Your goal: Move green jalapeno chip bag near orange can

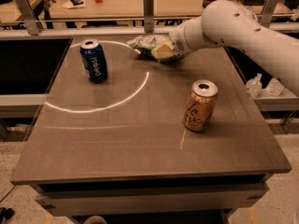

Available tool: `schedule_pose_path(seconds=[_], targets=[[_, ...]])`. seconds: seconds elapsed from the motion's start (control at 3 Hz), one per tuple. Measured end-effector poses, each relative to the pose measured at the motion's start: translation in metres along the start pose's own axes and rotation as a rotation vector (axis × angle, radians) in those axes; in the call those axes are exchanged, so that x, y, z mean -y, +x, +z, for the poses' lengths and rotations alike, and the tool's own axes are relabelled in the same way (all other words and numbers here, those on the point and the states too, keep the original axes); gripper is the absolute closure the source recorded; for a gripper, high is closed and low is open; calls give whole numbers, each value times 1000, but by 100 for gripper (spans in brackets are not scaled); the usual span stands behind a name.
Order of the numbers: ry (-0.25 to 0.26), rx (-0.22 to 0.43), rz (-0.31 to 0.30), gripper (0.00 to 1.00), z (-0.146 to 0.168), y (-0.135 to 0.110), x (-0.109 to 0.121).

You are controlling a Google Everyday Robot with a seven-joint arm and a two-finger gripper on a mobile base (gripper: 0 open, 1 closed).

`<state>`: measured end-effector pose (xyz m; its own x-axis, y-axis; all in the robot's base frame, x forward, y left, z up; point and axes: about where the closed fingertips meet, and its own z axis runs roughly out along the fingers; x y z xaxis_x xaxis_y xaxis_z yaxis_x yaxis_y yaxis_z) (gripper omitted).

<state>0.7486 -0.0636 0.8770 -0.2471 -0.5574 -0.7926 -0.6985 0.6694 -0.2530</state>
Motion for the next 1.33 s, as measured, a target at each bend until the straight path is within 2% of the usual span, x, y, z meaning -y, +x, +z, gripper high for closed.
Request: schedule_pose_path(seconds=[0.33, 0.67, 1.0, 1.33], targets=[[32, -33, -7, 65, -1, 5, 7], [44, -38, -8, 88, -2, 8, 12], [44, -34, -15, 100, -3, 6, 13], [11, -14, 2, 100, -15, -4, 7]])
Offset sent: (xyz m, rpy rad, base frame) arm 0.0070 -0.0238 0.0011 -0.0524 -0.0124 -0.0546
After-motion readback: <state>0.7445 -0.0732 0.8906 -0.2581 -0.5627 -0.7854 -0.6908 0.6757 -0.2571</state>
